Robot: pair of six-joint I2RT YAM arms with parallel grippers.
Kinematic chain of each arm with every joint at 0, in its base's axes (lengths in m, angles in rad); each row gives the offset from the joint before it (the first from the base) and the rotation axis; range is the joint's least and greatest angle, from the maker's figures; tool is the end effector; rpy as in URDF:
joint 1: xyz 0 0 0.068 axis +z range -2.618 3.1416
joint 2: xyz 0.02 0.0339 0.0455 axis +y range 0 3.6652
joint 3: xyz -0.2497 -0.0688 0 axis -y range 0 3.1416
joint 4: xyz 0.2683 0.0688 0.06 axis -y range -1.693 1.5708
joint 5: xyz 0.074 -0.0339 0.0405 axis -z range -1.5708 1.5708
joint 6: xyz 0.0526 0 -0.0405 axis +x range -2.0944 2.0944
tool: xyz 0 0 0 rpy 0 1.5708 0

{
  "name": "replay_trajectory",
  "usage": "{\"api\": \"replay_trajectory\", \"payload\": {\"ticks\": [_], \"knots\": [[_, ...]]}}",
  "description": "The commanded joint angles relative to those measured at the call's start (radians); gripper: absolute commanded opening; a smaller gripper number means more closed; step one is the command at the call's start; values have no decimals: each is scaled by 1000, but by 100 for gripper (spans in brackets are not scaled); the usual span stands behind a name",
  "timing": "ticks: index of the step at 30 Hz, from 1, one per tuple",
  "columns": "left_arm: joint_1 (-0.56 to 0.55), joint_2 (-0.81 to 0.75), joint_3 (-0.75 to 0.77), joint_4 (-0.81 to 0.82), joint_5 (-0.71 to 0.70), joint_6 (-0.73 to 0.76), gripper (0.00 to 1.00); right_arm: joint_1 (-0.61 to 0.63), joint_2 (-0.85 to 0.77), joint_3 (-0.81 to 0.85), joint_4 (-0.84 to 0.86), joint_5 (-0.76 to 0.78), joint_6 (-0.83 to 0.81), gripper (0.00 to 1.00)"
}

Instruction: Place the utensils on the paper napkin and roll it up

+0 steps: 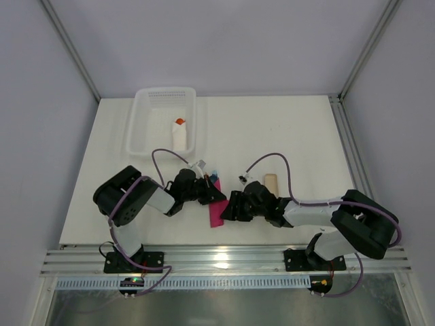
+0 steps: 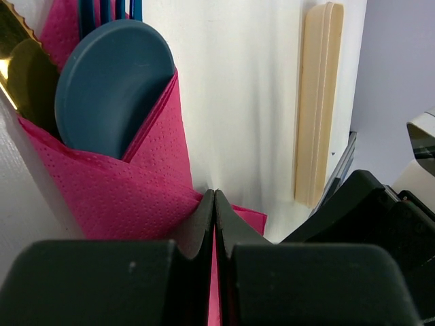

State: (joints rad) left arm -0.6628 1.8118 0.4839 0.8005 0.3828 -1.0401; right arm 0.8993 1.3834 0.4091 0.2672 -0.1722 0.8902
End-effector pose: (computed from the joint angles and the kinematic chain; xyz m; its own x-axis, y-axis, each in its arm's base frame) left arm 0.2311 -0.2053 0.0482 -0.9125 -0.3026 -0.2752 0.0755 0.5367 -0.8404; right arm 0.1606 0.2166 0.0888 -0.9168 0.0771 -0.3919 -0.2222 0.7168 0.6609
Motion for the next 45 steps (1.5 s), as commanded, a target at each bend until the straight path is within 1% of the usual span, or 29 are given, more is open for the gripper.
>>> {"api": "replay_trajectory", "payload": {"ticks": [1, 4, 8, 11, 12, 21, 24, 28, 29, 31, 32, 34, 36, 37, 38, 40, 41, 42, 44, 45], "knots": [[3, -2, -24, -129, -59, 43, 0, 0, 63, 36, -28, 48, 38, 51], [0, -8, -22, -129, -59, 40, 0, 6, 101, 49, -11, 49, 67, 49], [-9, -11, -21, -129, -68, 38, 0, 47, 112, 60, -57, 129, 108, 45], [-14, -14, -19, -129, -70, 38, 0, 65, 120, 63, -71, 168, 139, 44], [-18, -12, -18, -130, -74, 38, 0, 76, 124, 66, -77, 206, 142, 44], [-32, -20, -11, -145, -79, 43, 0, 81, 187, 53, -28, 249, 174, 38], [-32, -25, -13, -150, -84, 46, 0, 79, 192, 40, -7, 261, 179, 33], [-32, -28, -15, -156, -81, 51, 0, 73, 195, 14, 46, 252, 176, 25], [-31, -31, -15, -158, -81, 52, 0, 73, 198, 14, 50, 254, 174, 21], [-32, -43, -15, -167, -82, 54, 0, 72, 204, 7, 69, 247, 158, 19], [-32, -49, -15, -175, -84, 58, 0, 72, 206, 5, 88, 237, 153, 16], [-32, -78, -7, -211, -90, 69, 0, 69, 209, -10, 110, 228, 141, 10], [-32, -109, 11, -254, -97, 87, 0, 67, 207, -26, 158, 206, 139, 6], [-31, -149, 22, -279, -104, 95, 0, 64, 203, -42, 174, 197, 139, 6], [-32, -175, 37, -352, -113, 119, 1, 56, 201, -49, 206, 188, 139, 5], [-31, -253, 79, -420, -137, 140, 6, 44, 197, -64, 242, 131, 144, 4], [-32, -282, 93, -491, -146, 159, 8, 29, 195, -69, 257, 116, 148, 4], [-31, -308, 116, -524, -168, 166, 14, 23, 194, -76, 271, 82, 151, 4], [-32, -386, 133, -613, -192, 178, 21, 12, 189, -81, 305, 53, 165, 4], [-32, -410, 137, -639, -205, 176, 30, 7, 186, -81, 314, 30, 170, 4]]}}
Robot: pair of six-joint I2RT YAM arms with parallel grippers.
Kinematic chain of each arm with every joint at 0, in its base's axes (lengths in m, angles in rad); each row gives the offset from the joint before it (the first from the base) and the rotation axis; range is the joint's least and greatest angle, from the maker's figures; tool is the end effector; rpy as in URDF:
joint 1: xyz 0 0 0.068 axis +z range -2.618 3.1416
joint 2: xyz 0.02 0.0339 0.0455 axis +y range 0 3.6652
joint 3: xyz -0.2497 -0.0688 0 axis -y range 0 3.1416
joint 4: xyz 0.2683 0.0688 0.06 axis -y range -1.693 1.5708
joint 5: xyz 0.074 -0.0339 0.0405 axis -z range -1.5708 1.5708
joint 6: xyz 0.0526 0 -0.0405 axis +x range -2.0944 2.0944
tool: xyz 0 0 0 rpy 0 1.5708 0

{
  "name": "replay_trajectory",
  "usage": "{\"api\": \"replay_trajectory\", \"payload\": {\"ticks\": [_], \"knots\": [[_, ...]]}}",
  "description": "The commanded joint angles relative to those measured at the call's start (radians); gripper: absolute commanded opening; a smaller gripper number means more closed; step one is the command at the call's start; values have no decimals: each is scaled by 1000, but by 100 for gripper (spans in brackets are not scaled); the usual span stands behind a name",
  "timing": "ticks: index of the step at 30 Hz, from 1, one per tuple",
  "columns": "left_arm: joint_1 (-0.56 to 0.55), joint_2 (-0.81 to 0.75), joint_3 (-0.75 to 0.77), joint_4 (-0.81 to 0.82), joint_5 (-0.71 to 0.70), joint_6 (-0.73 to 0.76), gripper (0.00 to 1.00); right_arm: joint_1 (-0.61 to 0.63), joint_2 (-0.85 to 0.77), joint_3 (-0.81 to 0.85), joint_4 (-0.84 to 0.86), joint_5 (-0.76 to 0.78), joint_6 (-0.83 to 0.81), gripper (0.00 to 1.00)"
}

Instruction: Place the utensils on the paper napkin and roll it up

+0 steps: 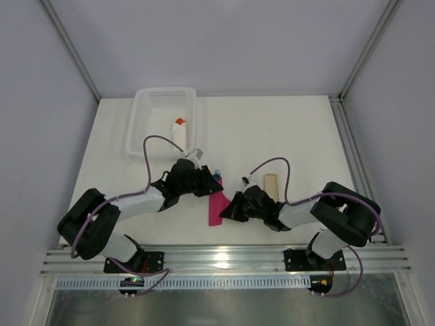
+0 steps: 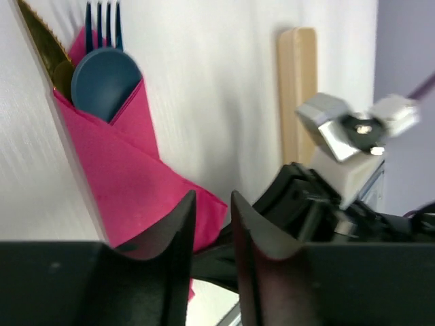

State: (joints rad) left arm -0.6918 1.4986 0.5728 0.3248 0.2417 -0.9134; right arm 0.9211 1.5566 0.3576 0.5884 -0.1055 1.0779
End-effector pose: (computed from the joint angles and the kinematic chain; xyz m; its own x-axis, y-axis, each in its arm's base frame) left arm 0.2341 -0.2103 0.1135 -0.8767 -0.2718 -0.3968 0.1267 0.6655 -0.7356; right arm 0.1609 0.2210 0.0626 -0.9077 0.2534 -0.3345 -0.0938 0.6544 0.7503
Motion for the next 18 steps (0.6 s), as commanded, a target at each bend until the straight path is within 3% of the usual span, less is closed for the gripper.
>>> {"api": "replay_trajectory", "payload": {"ticks": [1, 18], "knots": [[-3, -138, 52, -221, -87, 45, 32, -16, 4, -28, 1, -49, -12, 4], [-2, -331, -162, -259, -76, -67, 45, -60, -73, -49, 94, -184, 160, 4]]}}
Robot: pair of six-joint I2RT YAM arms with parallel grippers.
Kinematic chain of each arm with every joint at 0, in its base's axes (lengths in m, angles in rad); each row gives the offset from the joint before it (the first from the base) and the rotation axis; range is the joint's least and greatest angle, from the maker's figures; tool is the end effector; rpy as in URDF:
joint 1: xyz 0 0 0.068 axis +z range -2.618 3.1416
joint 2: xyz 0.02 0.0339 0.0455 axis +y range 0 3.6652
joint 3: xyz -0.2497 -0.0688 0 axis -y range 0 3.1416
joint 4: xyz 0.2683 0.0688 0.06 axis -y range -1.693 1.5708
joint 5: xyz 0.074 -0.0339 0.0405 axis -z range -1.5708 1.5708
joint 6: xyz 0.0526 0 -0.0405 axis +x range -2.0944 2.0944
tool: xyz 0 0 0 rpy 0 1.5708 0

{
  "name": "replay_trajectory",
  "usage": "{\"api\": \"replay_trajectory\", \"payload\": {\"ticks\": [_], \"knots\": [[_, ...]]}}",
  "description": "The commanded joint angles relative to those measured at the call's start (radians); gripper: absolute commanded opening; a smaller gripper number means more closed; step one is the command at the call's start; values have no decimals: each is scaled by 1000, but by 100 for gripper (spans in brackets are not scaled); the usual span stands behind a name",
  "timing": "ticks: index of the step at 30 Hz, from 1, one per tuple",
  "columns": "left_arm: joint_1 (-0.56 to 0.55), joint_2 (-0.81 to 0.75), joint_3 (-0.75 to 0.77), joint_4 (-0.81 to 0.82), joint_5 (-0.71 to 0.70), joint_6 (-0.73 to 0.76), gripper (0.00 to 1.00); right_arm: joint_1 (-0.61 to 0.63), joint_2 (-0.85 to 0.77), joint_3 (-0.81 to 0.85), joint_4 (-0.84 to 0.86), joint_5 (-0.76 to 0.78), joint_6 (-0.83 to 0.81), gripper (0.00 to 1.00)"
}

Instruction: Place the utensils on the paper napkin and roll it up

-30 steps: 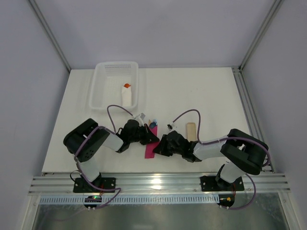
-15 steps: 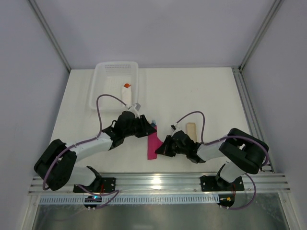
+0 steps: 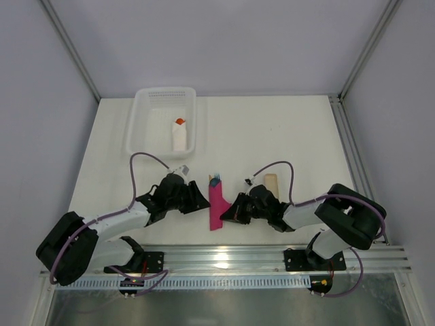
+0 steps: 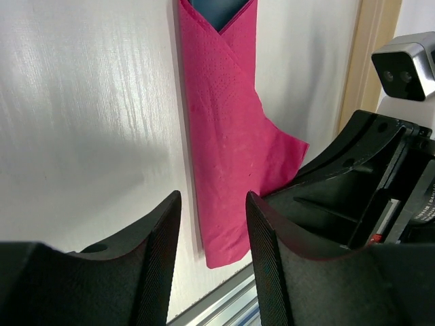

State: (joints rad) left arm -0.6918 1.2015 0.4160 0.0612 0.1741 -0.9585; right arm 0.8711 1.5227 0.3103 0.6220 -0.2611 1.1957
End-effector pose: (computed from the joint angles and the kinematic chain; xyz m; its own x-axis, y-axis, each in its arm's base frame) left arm 0.1915 -0.1705 0.1157 -0.8892 -0.3100 -0.3365 0.0010 0.7343 -0.6789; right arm 0.1583 0.2092 0.0632 -0.9476 0.2702 -0.1706 0.0122 0.5641 0.8256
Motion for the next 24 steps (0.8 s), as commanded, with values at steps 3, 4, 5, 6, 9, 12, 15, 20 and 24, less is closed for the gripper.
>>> {"api": "replay_trajectory", "payload": {"ticks": [3, 4, 5, 6, 9, 12, 15, 20, 24], "knots": [[-3, -37, -23, 31, 4, -34, 48, -14, -52, 1, 62, -33, 57, 4], [-2, -39, -26, 34, 2, -36, 48, -15, -56, 3, 61, -36, 58, 4], [-3, -42, -29, 37, 4, -39, 49, -15, -58, 6, 56, -38, 59, 4], [-3, -43, -31, 42, 5, -40, 50, -17, -61, 10, 50, -36, 59, 4], [-3, -39, -43, 72, 22, -55, 52, -21, -62, 6, 51, -38, 71, 3], [-3, -28, -52, 92, 38, -78, 53, -26, -64, 1, 68, -40, 87, 4], [-5, -26, -66, 106, 44, -94, 54, -30, -65, 1, 74, -43, 94, 4], [-5, -36, -80, 123, 42, -120, 55, -34, -67, -4, 102, -50, 116, 3], [-5, -49, -79, 112, 35, -126, 56, -40, -76, -8, 110, -50, 130, 4]]}}
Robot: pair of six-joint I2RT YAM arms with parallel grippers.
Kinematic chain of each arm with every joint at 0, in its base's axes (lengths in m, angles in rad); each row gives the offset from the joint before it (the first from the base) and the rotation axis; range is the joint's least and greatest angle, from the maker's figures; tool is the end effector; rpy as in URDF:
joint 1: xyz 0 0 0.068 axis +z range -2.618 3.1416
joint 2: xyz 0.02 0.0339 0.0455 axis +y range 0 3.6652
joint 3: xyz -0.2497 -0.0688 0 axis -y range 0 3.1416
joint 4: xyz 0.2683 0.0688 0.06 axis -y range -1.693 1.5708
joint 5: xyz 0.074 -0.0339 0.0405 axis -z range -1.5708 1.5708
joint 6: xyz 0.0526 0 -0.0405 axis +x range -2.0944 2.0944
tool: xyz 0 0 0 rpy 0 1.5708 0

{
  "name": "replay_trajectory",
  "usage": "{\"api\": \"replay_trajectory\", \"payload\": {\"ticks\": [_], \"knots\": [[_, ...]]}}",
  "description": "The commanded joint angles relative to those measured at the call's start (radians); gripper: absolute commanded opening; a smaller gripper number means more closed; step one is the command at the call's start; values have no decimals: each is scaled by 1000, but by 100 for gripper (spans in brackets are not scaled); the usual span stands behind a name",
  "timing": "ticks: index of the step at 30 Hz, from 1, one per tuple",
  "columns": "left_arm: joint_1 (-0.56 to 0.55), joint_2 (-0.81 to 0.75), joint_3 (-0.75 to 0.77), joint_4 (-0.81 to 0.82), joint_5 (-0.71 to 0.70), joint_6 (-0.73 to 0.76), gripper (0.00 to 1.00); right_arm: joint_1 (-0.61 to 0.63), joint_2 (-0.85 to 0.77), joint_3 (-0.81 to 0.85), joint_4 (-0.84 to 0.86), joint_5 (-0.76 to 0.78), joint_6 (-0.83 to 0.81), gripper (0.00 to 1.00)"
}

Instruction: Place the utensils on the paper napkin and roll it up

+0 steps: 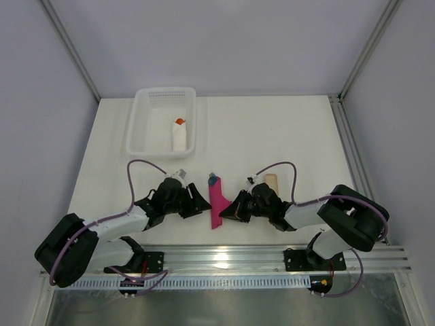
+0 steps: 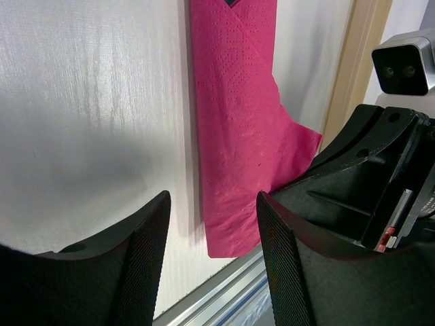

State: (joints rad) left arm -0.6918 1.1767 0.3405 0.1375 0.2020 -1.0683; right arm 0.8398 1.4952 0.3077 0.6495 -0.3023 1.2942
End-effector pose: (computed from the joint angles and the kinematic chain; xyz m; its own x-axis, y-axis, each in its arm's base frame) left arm 0.1816 -0.1642 0.1044 -0.8899 -0.3777 -0.2557 -0.0761 0.6758 -0.7332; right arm 0.1645 0.2069 0.0724 -0.9414 0.3258 -0.0877 0.0884 0.4891 0.8678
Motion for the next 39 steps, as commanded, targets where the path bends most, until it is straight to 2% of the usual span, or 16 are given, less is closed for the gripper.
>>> {"api": "replay_trajectory", "payload": {"ticks": [1, 14, 19, 28, 39], "knots": [[-5, -26, -3, 34, 5, -16, 56, -8, -49, -7, 90, -11, 36, 4], [-3, -5, -24, 117, -4, -87, 66, -18, -47, 2, 122, -37, 71, 4], [-3, 57, -40, 236, 23, -157, 67, -22, -36, -4, 142, -43, 77, 4], [-3, 175, -47, 336, 42, -246, 71, -31, -32, -2, 165, -60, 88, 4], [-5, 290, -55, 517, 65, -297, 72, -41, -18, -16, 200, -74, 99, 3]]}}
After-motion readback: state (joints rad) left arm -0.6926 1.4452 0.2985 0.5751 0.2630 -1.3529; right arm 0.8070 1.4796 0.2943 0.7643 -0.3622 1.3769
